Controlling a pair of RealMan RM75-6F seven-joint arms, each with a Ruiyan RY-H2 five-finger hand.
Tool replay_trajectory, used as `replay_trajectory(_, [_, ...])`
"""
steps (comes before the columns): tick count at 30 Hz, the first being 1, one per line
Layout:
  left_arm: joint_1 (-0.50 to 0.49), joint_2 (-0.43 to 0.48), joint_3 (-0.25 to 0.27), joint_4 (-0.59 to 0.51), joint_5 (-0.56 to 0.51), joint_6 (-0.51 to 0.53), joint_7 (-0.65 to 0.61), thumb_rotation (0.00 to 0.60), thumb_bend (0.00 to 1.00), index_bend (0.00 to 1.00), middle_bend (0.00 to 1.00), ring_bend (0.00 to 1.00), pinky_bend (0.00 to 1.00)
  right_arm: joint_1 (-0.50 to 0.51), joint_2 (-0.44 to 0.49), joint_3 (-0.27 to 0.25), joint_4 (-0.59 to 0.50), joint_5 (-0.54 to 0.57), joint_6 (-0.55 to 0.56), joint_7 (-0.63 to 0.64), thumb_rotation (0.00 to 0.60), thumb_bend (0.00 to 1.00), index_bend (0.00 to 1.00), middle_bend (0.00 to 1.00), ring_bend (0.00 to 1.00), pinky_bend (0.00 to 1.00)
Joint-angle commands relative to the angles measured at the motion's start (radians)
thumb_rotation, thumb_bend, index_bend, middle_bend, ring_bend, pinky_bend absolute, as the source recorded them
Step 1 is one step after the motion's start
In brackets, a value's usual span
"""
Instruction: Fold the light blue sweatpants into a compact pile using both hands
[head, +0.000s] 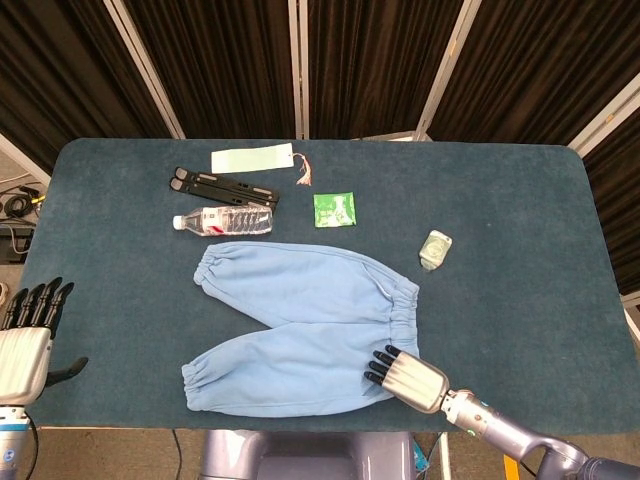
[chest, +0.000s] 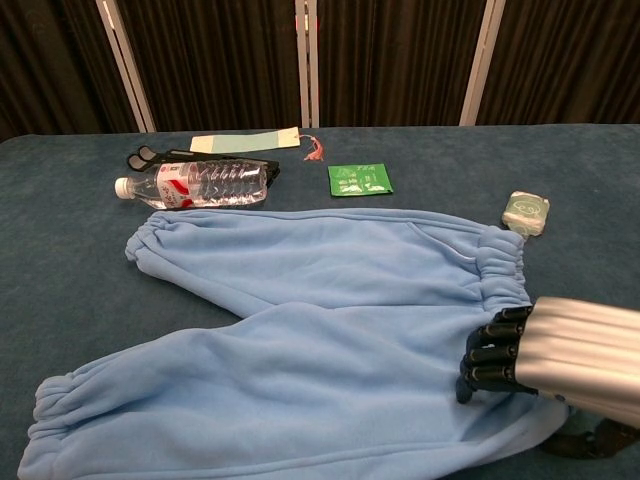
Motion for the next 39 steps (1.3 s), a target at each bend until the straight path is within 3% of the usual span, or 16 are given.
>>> replay_trajectory(1, [-0.003,-0.001,0.003,0.001,-0.001,-0.006,0.002,0.600,0.00,0.00,0.00,0.00,0.00,0.006,-0.011,-0.003,0.027,0.010,0.026,0.017,0.600,0.35,0.51,0.50,0.41,0.42])
replay_trajectory(5, [-0.020,-0.006,0.016,0.016,0.014,-0.040,0.000,0.600,0.00,0.00,0.00,0.00,0.00,0.001,-0.019,-0.002,0.039,0.044,0.063,0.079,0.600,0.46,0.57,0.57,0.47,0.45])
replay_trajectory(11, [-0.088,-0.046,0.047,0.144,0.131,-0.132,-0.105,0.600,0.00,0.01,0.00,0.00,0.01,-0.004,-0.022,0.013,-0.010,0.138,0.076,0.214,0.600,0.46,0.61,0.59,0.48,0.46])
replay_trajectory(15, [-0.144,-0.087,0.095,0.255,0.284,-0.174,-0.199,0.600,0.00,0.19,0.01,0.03,0.15,-0.001,-0.021,0.035,-0.055,0.211,0.045,0.234,0.600,0.46,0.60,0.59,0.48,0.46])
replay_trajectory(19, [-0.199,-0.152,0.142,0.389,0.449,-0.171,-0.292,0.600,0.00,0.37,0.12,0.15,0.26,0.000,-0.014,0.061,-0.123,0.298,-0.013,0.215,0.600,0.48,0.60,0.59,0.48,0.46])
replay_trajectory(22, [-0.226,-0.214,0.181,0.502,0.551,-0.145,-0.344,0.600,0.02,0.42,0.15,0.18,0.28,0.002,-0.005,0.072,-0.172,0.340,-0.039,0.175,0.600,0.48,0.60,0.59,0.48,0.46])
replay_trajectory(30, [-0.258,-0.331,0.236,0.690,0.671,-0.089,-0.386,0.600,0.02,0.43,0.15,0.18,0.29,0.006,0.009,0.082,-0.239,0.413,-0.081,0.089,0.600,0.51,0.61,0.59,0.48,0.46])
replay_trajectory(39, [-0.286,-0.413,0.259,0.827,0.713,-0.086,-0.358,0.600,0.02,0.42,0.12,0.18,0.28,0.009,0.016,0.081,-0.266,0.447,-0.091,0.054,0.600,0.53,0.61,0.59,0.48,0.46])
